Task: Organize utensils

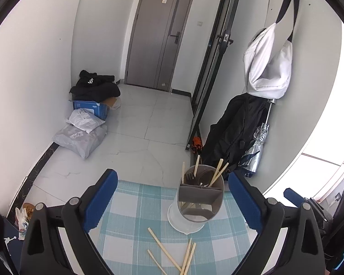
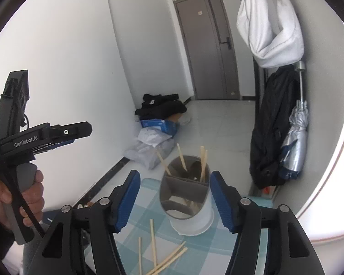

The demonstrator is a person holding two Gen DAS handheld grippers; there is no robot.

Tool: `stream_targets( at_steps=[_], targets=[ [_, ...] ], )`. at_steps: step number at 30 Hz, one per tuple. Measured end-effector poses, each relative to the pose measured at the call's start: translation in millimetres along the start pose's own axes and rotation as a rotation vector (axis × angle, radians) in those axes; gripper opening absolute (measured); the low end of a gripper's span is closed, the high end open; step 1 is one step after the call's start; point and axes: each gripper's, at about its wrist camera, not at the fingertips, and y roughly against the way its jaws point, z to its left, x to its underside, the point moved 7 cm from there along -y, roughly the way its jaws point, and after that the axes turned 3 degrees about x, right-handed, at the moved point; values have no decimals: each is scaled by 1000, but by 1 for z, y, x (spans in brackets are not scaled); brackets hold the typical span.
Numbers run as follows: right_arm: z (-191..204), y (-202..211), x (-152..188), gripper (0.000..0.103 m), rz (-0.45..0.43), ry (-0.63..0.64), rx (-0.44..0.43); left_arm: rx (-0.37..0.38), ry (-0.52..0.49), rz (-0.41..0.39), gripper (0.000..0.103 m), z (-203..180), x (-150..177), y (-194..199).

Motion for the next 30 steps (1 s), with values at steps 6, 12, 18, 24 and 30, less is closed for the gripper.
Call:
stream_targets(
  at_steps=[6, 12, 18, 24, 30],
  targets=[
    [5, 23, 20, 72, 5, -27, -6, -43, -14, -14, 102, -3, 23, 13],
    [6, 39, 48, 77, 1, -40, 24, -46, -51, -33, 102, -8, 49, 27],
    [6, 43, 77, 79, 24, -61, 41, -62, -43, -49, 102, -2, 73, 33],
    [5, 32, 109, 80, 83, -69, 52, -79, 13, -33, 102, 15, 99, 20],
    [0, 10, 139, 80, 160, -78, 56, -84, 5, -14, 102, 26, 120, 5]
  ],
)
